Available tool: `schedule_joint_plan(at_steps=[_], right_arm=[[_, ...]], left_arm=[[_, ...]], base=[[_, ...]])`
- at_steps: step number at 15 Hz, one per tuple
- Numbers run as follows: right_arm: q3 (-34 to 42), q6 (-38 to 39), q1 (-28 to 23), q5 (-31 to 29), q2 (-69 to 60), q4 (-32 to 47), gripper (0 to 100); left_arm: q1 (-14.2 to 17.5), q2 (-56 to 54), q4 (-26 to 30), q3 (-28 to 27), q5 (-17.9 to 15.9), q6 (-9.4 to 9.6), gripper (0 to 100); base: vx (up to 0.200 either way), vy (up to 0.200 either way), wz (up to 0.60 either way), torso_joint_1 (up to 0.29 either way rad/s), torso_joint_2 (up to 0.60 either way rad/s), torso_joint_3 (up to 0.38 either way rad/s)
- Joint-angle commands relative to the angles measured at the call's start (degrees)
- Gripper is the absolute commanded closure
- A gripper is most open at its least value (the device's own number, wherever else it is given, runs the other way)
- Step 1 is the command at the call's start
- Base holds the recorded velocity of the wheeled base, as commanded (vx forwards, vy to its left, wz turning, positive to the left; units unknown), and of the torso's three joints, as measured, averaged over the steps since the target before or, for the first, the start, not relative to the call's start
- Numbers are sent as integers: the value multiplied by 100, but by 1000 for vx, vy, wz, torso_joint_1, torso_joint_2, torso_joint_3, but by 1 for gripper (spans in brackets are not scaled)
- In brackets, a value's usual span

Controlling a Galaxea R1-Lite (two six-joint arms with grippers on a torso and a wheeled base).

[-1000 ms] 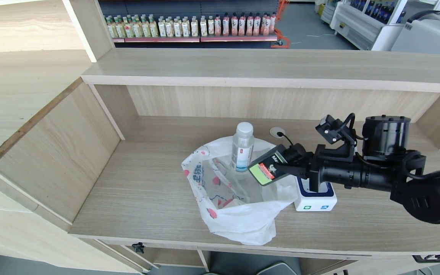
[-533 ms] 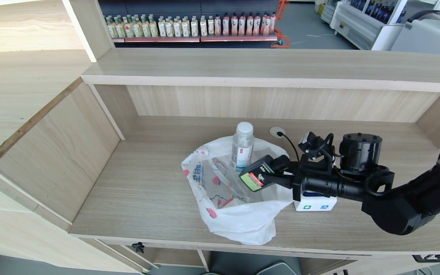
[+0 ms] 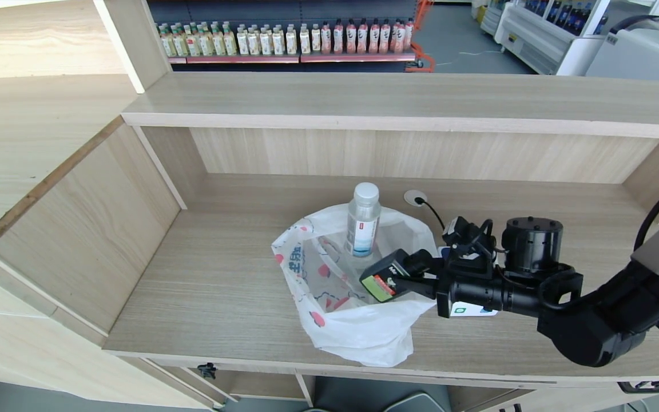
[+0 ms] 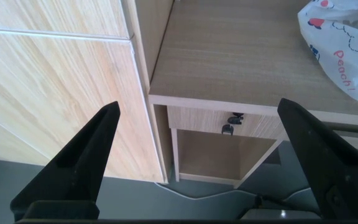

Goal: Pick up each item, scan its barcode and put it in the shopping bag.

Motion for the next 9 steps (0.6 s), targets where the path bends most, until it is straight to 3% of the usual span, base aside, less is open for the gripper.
schedule_joint_plan(at_steps=[1,9], right_arm=[[30,-6,1,3,30,-2,0],[101,442,-34,29,-726,25,0]], left_arm=[[4,-2,-1,0,1,-2,0],[4,-2,-1,0,1,-2,0]], base=[[0,0,0,0,0,0],[0,0,0,0,0,0]])
